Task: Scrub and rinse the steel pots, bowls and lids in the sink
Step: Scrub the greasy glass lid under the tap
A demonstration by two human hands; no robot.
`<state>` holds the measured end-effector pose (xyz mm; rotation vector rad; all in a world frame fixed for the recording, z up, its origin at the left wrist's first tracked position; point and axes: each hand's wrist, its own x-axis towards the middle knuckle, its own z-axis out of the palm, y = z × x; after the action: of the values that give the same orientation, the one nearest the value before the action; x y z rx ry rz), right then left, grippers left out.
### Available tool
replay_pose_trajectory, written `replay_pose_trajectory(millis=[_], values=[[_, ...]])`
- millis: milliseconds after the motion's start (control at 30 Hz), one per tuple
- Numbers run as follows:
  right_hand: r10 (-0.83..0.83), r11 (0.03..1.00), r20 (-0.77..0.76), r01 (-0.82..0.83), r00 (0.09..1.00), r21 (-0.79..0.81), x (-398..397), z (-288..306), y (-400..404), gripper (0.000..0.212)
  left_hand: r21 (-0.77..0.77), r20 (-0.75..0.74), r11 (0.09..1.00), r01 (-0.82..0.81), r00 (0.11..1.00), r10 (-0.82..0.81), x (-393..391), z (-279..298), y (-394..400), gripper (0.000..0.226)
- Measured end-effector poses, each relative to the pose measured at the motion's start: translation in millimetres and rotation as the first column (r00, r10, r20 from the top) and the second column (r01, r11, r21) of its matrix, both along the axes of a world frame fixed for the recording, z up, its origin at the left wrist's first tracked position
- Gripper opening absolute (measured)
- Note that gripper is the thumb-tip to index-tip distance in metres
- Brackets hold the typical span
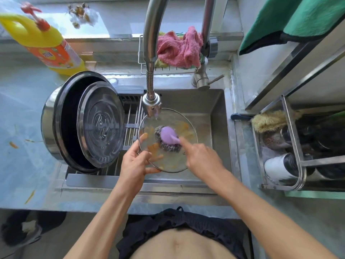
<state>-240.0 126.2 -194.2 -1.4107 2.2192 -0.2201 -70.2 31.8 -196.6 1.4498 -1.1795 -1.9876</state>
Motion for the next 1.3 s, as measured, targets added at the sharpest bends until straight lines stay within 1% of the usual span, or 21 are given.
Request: replay_pose_trajectory(millis=[67,100,200,233,300,333,433,500,567,667,733,767,800,900,933,1033,1067,1133,1167,1267,1300], values=[[-0.126,0.991,-0.024,0.127,0.992,0.042,-20.5,-4.2,-2.1,0.065,-0.005,0.021,1.000,0.023,1.000,-0.023,2.8,0.8,-1.9,0.055],[-0.126,0.991,-0.018,0.127,0.992,0.042,-22.1,-5.0,-4.6,0.067,-0.002,0.019,1.000,0.024,1.000,-0.024,3.3,1.7,-2.8,0.055],[0.083,0.997,0.017,-0.083,0.996,-0.010,1.4,-1.1,-2.8,0.068,0.041,-0.009,0.999,0.009,1.000,-0.008,5.6,3.5,-7.0,0.053],[0.065,0.997,-0.006,-0.065,0.998,-0.041,-5.6,-2.3,-5.3,0.067,0.056,-0.016,0.998,0.008,1.000,-0.007,6.9,2.9,-9.6,0.053],[-0.092,0.996,-0.079,0.092,0.993,0.003,-28.5,-1.9,-12.5,0.063,0.067,-0.008,0.997,0.030,1.000,-0.030,7.8,1.1,-11.3,0.054],[-0.104,0.994,-0.088,0.107,0.991,0.022,-30.3,-0.7,-15.3,0.062,0.068,-0.007,0.997,0.036,0.999,-0.035,6.3,0.4,-10.9,0.053],[0.108,0.994,0.008,-0.108,0.994,-0.013,1.7,2.7,-15.6,0.060,0.091,-0.029,0.996,0.026,0.999,-0.024,5.0,0.2,-12.3,0.051],[0.002,0.998,-0.021,-0.003,1.000,-0.055,-10.3,0.1,-19.5,0.058,0.103,-0.034,0.994,0.041,0.999,-0.037,2.5,-0.3,-13.9,0.053],[-0.099,0.995,-0.059,0.099,0.993,-0.006,-20.9,2.2,-24.5,0.062,0.094,-0.019,0.993,0.067,0.998,-0.065,-0.4,-0.5,-14.2,0.054],[0.132,0.990,0.038,-0.131,0.990,-0.044,5.8,4.6,-23.4,0.060,0.086,-0.036,0.993,0.082,0.996,-0.079,-0.6,0.6,-16.7,0.050],[0.027,0.997,-0.004,-0.027,1.000,-0.070,-9.5,3.1,-26.5,0.057,0.085,-0.034,0.992,0.089,0.996,-0.086,-1.3,1.8,-20.5,0.050],[-0.049,0.998,-0.051,0.047,0.997,-0.035,-19.6,3.9,-28.4,0.058,0.076,-0.018,0.992,0.100,0.995,-0.099,-1.7,1.4,-22.0,0.051],[-0.052,0.999,-0.075,0.052,0.996,-0.007,-21.5,4.9,-29.7,0.060,0.063,-0.001,0.992,0.107,0.994,-0.107,-0.4,0.4,-21.4,0.052],[0.177,0.983,0.043,-0.174,0.983,-0.060,8.2,10.3,-23.4,0.058,0.045,-0.007,0.991,0.126,0.992,-0.126,0.7,1.8,-22.4,0.048],[0.167,0.983,0.061,-0.162,0.984,-0.087,7.0,9.1,-22.6,0.057,0.055,-0.019,0.992,0.116,0.993,-0.115,1.5,2.3,-23.4,0.048],[-0.049,0.999,0.002,0.049,0.999,-0.023,-19.1,4.8,-31.0,0.062,0.044,0.005,0.990,0.131,0.991,-0.131,2.0,2.0,-25.3,0.048],[-0.013,0.999,0.027,0.014,1.000,-0.035,-13.9,4.3,-31.7,0.063,0.029,0.016,0.990,0.137,0.990,-0.138,3.2,1.7,-24.6,0.048],[0.173,0.979,0.094,-0.161,0.980,-0.124,10.4,3.2,-23.9,0.063,0.021,0.008,0.990,0.140,0.990,-0.140,4.8,1.7,-24.3,0.047],[0.174,0.976,0.092,-0.159,0.981,-0.150,10.2,2.5,-21.3,0.061,0.031,-0.005,0.992,0.124,0.992,-0.124,5.6,1.7,-24.7,0.048],[-0.067,0.997,-0.026,0.066,0.997,-0.044,-22.9,-9.1,-27.7,0.056,0.032,0.015,0.994,0.107,0.994,-0.107,3.6,1.8,-24.5,0.051],[-0.065,0.998,-0.014,0.065,0.998,-0.024,-21.5,-8.4,-29.1,0.053,0.018,0.032,0.993,0.114,0.993,-0.114,3.1,0.9,-23.4,0.052]])
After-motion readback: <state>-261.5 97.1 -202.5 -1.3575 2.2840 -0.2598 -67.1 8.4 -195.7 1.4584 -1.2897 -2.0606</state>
